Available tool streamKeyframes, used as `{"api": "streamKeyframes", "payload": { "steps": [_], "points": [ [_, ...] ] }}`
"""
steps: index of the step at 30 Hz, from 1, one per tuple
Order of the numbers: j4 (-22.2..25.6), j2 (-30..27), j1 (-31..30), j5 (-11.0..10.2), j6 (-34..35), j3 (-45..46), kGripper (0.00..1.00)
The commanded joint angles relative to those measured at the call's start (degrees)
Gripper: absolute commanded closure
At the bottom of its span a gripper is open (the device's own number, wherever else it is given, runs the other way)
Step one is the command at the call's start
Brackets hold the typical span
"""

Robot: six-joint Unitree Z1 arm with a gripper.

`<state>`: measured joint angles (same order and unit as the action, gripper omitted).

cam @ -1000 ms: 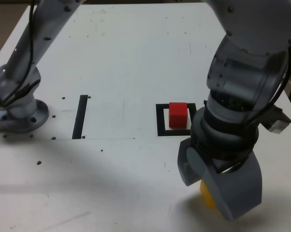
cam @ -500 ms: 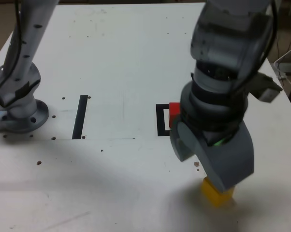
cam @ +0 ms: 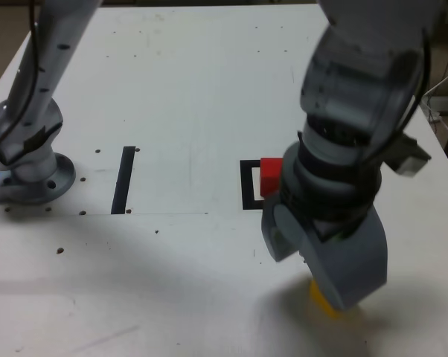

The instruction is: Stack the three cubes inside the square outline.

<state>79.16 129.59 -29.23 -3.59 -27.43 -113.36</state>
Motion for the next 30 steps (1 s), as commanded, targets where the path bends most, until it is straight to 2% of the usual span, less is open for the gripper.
{"api": "streamKeyframes", "payload": {
  "steps": [1, 9, 13, 16, 22, 24, 30],
  "points": [
    [-0.58, 1.20, 0.05, 0.48, -0.05, -0.36, 0.09],
    [-2.08, 4.02, 0.05, 2.14, -0.32, -1.07, 0.10],
    [-2.17, 5.46, 0.05, 2.76, -0.26, -2.02, 0.16],
    [-2.00, 6.16, 0.05, 2.64, 0.18, -2.40, 0.25],
    [-1.37, 6.39, 0.05, 0.14, 1.47, -2.63, 0.57],
    [-1.34, 6.38, 0.05, -0.47, 1.51, -2.64, 0.65],
    [-1.17, 6.37, 0.05, -0.89, 1.51, -2.66, 0.70]
  ]
}}
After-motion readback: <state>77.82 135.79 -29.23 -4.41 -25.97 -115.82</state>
